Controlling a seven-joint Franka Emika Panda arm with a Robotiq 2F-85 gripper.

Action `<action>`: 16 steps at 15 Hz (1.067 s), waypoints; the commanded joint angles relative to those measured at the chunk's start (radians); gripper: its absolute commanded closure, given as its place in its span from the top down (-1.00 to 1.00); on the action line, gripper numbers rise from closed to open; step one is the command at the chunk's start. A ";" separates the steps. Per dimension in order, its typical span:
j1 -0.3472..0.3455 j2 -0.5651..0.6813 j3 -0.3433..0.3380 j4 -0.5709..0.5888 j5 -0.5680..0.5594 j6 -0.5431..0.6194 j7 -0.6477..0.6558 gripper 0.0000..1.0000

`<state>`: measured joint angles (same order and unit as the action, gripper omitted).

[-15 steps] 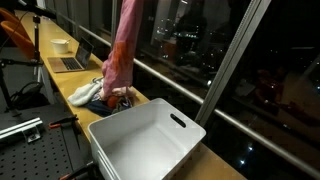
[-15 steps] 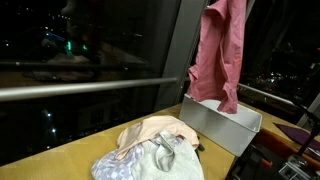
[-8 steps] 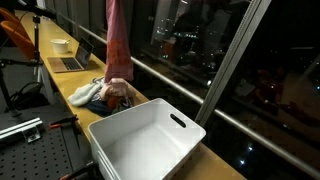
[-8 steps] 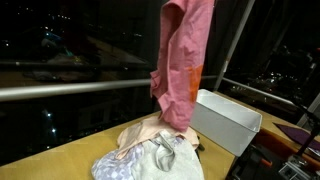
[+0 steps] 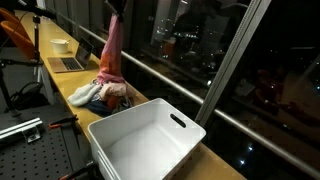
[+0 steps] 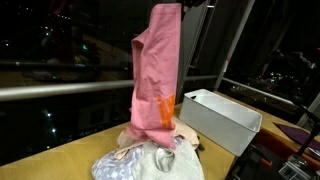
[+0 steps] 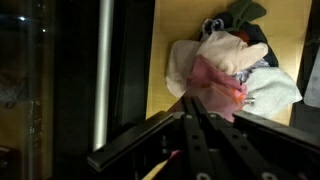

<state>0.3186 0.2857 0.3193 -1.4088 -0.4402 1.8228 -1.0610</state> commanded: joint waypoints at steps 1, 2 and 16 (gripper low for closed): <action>0.020 0.028 -0.024 0.041 -0.008 -0.035 0.006 -0.98; 0.020 0.029 -0.026 0.035 -0.011 -0.042 -0.004 -0.98; -0.021 0.042 -0.046 -0.232 0.003 -0.122 -0.022 -0.16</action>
<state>0.3044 0.3386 0.2792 -1.6123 -0.4392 1.6996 -1.0705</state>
